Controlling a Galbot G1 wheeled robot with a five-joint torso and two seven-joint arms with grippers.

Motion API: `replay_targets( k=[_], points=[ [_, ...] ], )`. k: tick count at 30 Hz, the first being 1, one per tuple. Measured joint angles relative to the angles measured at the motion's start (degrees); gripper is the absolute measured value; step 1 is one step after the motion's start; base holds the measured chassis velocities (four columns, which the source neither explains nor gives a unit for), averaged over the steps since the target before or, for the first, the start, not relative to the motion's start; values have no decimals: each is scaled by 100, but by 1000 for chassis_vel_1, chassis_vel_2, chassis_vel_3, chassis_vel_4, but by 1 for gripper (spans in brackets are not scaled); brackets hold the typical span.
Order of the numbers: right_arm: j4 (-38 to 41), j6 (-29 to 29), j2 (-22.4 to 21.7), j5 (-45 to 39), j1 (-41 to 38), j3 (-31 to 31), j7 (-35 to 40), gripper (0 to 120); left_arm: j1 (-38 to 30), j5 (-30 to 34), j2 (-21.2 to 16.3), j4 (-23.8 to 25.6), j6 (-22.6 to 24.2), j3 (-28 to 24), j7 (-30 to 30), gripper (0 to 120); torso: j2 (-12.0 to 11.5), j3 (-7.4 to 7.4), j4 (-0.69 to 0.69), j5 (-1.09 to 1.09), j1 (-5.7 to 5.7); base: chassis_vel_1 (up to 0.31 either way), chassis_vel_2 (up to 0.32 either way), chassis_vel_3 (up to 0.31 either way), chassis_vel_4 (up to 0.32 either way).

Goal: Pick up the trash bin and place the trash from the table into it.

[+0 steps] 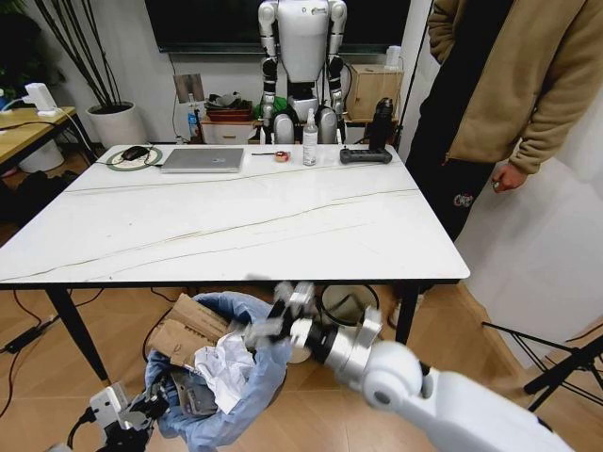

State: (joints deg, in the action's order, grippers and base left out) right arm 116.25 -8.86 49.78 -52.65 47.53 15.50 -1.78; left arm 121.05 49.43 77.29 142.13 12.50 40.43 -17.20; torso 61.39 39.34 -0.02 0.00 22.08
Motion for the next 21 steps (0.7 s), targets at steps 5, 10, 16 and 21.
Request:
replay_targets(
  k=[5,10,16,21],
  points=[
    [-279,-16,-305,-68,393,-938,-167,100,-49,-49,-52,-16,-29,66,49,0,0,0,2,1,0,0,0,0,0],
    [-338,12,-437,182,1161,-2084,-90,100,-166,-52,-196,-114,-40,77,60,0,0,0,5,2,0,0,0,0,0],
    [-9,12,-252,826,3125,-4285,-125,100,-318,-77,-504,-273,-62,-41,148,0,0,-1,-1,2,0,0,0,0,0],
    [660,-169,223,1458,4994,-5976,-266,100,-325,-211,-745,-289,-130,-119,282,0,0,-1,-1,-1,-1,0,0,0,0]
  ],
)
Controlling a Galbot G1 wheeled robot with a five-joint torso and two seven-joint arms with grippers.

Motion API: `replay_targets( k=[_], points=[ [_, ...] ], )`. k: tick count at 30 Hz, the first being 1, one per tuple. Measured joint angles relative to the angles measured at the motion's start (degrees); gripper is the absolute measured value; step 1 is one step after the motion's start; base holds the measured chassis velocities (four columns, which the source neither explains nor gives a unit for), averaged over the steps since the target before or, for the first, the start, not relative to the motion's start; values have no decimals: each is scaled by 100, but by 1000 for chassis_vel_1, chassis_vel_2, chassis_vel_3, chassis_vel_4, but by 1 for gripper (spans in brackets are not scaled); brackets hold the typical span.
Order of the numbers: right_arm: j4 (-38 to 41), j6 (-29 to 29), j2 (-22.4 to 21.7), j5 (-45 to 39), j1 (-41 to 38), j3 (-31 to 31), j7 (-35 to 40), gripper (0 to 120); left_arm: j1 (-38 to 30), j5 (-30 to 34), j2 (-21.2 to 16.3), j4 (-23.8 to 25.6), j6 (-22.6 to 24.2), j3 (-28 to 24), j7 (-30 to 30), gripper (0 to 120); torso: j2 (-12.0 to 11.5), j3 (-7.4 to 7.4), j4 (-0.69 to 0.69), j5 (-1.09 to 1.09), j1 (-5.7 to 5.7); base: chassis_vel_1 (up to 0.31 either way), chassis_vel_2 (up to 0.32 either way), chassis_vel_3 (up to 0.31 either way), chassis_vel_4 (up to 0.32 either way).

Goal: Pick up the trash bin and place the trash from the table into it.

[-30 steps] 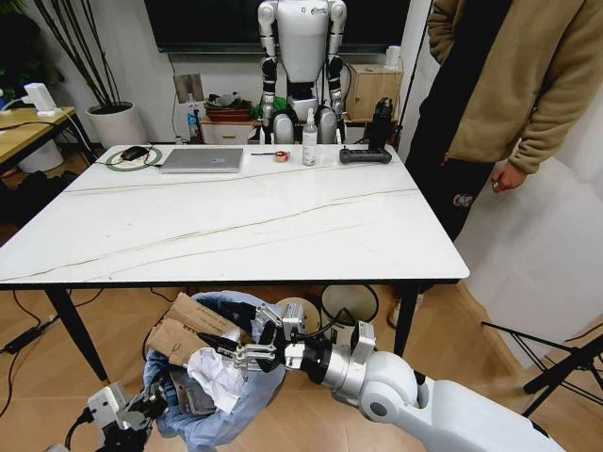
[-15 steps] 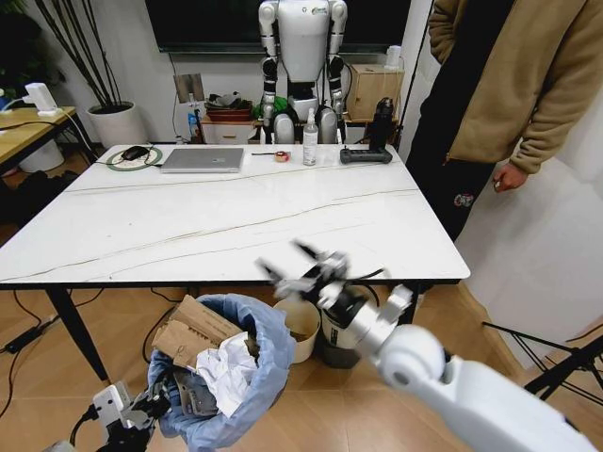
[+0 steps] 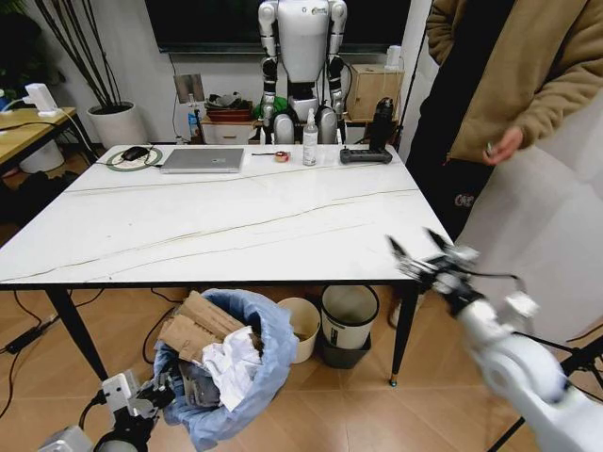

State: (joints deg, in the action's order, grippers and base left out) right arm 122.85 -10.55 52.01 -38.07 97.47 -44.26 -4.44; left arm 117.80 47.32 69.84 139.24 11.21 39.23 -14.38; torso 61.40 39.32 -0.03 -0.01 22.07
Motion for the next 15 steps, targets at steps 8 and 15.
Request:
replay_targets(
  k=[8,15],
  points=[
    [446,-323,609,686,1150,-662,-105,100,-126,-101,-225,-144,-13,-178,59,0,0,0,0,3,-1,0,0,0,0],
    [467,-330,670,757,1170,-628,-90,100,-101,-266,-305,-497,-149,-294,158,0,0,1,4,2,0,0,0,0,0]
  ],
)
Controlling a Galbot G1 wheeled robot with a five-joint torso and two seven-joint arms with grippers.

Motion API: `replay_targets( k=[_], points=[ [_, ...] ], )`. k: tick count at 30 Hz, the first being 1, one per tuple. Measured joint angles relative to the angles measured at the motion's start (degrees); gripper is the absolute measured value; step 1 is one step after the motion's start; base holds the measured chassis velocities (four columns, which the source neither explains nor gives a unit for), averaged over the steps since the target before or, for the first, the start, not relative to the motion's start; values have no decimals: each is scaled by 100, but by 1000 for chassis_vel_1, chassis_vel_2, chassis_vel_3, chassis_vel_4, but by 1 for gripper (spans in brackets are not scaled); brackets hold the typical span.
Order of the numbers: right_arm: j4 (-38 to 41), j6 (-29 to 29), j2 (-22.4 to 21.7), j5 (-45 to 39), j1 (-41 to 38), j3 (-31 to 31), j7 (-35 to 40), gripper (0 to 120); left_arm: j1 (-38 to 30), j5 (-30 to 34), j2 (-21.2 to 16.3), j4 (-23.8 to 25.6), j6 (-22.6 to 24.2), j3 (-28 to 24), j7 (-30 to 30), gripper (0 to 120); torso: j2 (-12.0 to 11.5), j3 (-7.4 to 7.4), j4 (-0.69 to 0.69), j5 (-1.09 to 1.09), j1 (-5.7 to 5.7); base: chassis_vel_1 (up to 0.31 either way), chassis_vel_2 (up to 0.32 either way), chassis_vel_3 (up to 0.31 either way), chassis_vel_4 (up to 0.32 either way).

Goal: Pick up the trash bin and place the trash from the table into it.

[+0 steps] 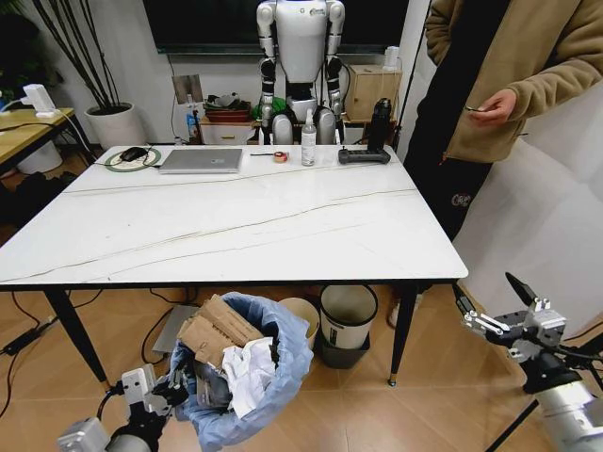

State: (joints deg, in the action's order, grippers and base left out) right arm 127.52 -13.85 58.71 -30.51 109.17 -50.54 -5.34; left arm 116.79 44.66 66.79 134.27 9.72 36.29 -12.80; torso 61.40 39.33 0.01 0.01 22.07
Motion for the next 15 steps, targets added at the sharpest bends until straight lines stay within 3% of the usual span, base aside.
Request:
replay_targets(
  k=[7,15],
  points=[
    [-6,0,-8,-7,-38,43,6,100,-169,-94,87,-464,-140,-191,-157,0,0,0,0,-2,1,0,0,0,0],
    [-15,3,-15,-19,-54,61,9,100,-288,-105,130,-555,-138,-136,-179,0,-4,-2,-1,-1,-1,0,0,0,0]
  ],
)
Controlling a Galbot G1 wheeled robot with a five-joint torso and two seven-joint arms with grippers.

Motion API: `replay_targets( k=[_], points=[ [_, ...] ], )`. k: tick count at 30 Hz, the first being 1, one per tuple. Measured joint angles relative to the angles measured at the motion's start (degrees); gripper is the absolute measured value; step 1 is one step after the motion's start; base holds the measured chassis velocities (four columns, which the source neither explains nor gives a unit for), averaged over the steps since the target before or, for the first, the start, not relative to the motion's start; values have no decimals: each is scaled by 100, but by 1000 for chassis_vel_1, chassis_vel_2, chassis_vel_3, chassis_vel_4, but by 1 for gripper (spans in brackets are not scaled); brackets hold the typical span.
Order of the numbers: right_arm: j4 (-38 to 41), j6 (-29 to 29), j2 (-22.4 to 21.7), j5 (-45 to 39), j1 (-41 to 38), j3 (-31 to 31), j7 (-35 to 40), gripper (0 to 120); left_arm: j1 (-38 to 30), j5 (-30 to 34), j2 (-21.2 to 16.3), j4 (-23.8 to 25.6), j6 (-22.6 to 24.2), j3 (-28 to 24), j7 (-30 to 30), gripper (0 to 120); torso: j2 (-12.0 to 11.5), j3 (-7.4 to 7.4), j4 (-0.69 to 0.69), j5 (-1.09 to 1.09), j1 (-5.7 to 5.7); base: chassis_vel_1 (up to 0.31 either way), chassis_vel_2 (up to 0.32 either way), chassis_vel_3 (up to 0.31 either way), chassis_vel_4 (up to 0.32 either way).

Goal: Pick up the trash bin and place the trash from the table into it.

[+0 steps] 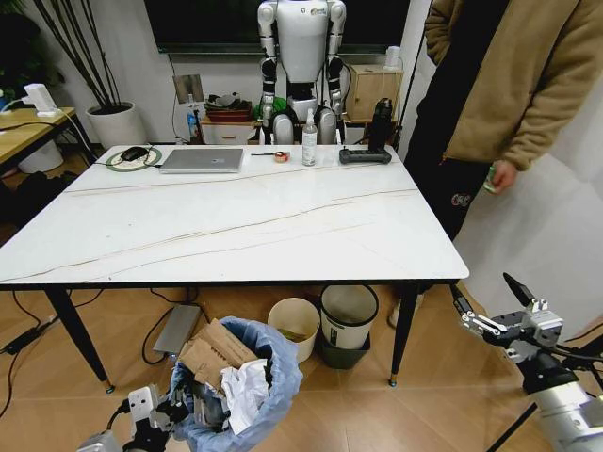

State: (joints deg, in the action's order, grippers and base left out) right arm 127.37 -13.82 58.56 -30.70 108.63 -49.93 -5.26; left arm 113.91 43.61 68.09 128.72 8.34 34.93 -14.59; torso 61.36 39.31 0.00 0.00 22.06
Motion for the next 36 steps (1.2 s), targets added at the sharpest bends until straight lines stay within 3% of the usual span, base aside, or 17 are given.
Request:
replay_targets(
  k=[12,36],
  points=[
    [-9,5,-5,-17,-13,14,6,100,-222,13,172,-259,26,61,46,0,-163,-85,0,0,-79,0,0,0,0],
    [-13,8,-9,-27,-18,23,6,100,-421,88,245,-418,108,96,29,0,-871,-485,0,0,-386,0,0,0,0]
  ],
)
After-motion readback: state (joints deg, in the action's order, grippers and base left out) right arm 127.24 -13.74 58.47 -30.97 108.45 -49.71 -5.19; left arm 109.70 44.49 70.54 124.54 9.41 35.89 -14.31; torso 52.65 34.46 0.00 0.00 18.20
